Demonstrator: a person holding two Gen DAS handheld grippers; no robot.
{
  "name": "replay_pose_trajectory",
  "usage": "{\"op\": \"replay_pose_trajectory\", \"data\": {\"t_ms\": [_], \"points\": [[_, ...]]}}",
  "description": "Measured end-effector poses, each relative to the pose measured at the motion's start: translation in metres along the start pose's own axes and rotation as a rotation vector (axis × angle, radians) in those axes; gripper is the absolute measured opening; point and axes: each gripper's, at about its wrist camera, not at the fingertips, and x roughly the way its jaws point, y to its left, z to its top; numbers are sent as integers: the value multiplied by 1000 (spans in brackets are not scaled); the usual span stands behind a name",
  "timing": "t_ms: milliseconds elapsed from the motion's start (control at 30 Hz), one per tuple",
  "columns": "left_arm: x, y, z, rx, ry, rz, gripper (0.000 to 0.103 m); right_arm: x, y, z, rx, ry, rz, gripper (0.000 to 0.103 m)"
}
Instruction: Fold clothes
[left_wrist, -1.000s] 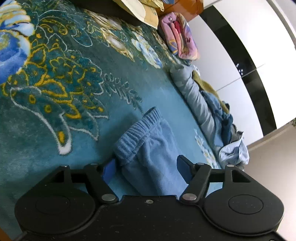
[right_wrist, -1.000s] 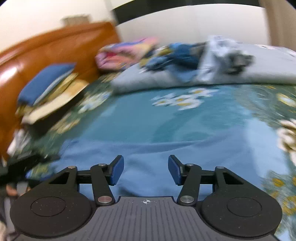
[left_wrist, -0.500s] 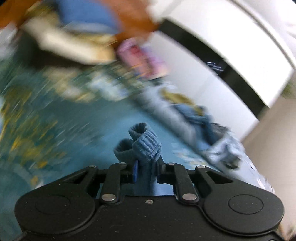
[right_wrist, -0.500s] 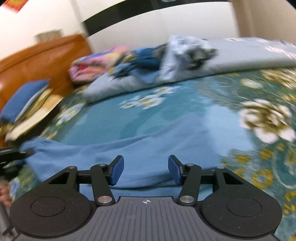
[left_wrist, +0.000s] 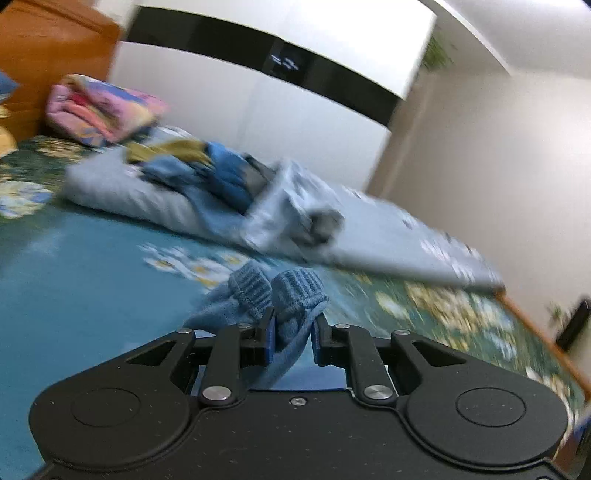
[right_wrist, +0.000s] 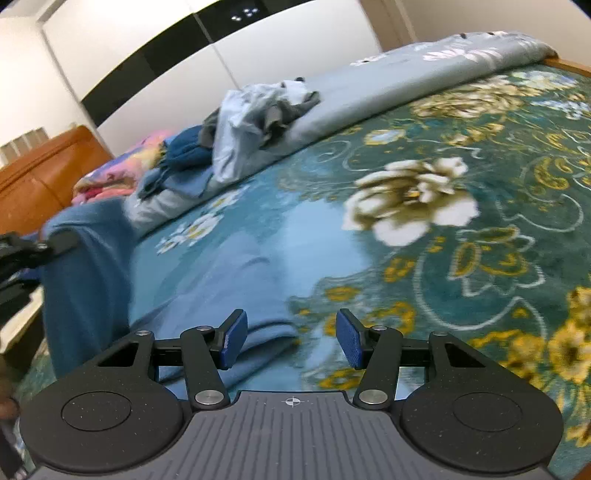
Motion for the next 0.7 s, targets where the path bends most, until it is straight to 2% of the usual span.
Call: {"op": "replay_pose_trajectory", "data": {"t_ms": [167,233,267,300,333,400,467,500,633,700], "points": [[40,-14,-41,40,170,-12,17,-2,-21,1,37,-11,-20,50],[40,-11,-49,45,203,-29,26,-3,-30,2,52,-15,-28,50],[35,-9,-50,39,211,-52,31,-3,-33,2,58,-16,-30,50],[29,-7,-50,29,218,-80,42,-3,-32,2,58,-15,-29,50],[18,0,-49,5,210,-103,47,-2,-31,2,56,-16,-25,50],[-9,15,-45,-55,181,-147,50,-1,-24,5,47,-24,-12,50],[-36,35,-41,-115,136,-167,60,0,-16,8,35,-33,3,50],[-48,50,-39,-142,108,-142,65,-1,-9,9,24,-36,19,50],[-78,105,-35,-226,80,34,65,14,24,11,-45,1,96,50],[-88,130,-36,-294,79,92,65,26,43,10,-80,26,127,50]]}}
